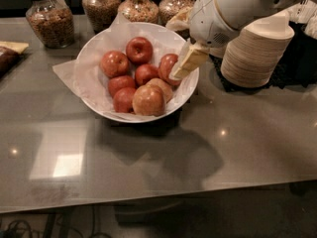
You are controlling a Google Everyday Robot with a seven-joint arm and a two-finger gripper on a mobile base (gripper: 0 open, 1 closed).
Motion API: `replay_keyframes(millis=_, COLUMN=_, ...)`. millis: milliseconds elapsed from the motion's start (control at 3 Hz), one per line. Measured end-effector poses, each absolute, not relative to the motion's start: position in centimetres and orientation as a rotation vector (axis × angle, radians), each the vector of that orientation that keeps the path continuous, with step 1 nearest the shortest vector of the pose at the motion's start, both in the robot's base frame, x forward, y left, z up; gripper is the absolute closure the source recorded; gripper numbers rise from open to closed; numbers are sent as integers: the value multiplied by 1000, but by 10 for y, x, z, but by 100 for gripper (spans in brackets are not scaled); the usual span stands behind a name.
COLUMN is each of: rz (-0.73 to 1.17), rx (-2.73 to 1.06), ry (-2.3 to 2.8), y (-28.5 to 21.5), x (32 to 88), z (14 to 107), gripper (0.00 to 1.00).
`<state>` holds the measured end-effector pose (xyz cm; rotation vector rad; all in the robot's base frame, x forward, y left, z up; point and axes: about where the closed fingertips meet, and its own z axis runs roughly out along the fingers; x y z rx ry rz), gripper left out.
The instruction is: Pick apple from white bowl
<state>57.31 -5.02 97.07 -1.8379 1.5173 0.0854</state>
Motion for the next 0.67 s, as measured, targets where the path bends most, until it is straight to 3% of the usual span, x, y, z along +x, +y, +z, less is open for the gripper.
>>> replay_keyframes(millis=667, rz=170, rx=-1885, ry=1471, y=-36, x=584, z=954, gripper=26)
